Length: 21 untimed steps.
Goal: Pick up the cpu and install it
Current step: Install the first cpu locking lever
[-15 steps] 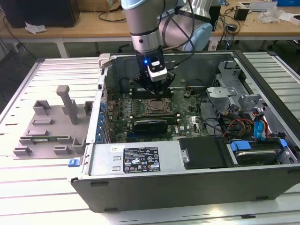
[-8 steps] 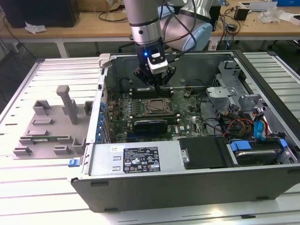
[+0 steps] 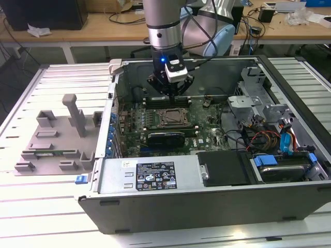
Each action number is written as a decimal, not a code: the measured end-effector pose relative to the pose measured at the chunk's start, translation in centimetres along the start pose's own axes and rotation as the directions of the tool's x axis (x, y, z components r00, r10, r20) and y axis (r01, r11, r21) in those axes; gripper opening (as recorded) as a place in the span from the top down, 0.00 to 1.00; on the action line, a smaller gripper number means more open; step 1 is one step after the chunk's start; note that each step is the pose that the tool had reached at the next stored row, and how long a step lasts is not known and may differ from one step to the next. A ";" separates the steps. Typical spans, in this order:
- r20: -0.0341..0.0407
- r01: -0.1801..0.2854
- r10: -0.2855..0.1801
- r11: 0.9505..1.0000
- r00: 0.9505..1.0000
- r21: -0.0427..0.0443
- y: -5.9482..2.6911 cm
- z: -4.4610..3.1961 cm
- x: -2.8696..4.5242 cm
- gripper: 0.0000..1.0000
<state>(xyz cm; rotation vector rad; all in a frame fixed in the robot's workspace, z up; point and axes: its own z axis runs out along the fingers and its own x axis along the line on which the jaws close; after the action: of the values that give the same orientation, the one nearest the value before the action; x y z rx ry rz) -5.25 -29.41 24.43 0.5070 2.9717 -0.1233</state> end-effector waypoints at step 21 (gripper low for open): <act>-0.054 0.072 -0.072 0.997 0.996 -0.003 -0.54 0.48 -1.06 0.89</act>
<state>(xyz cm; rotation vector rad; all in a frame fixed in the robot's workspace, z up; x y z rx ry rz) -4.38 -30.31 24.14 0.4093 3.0440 -0.1174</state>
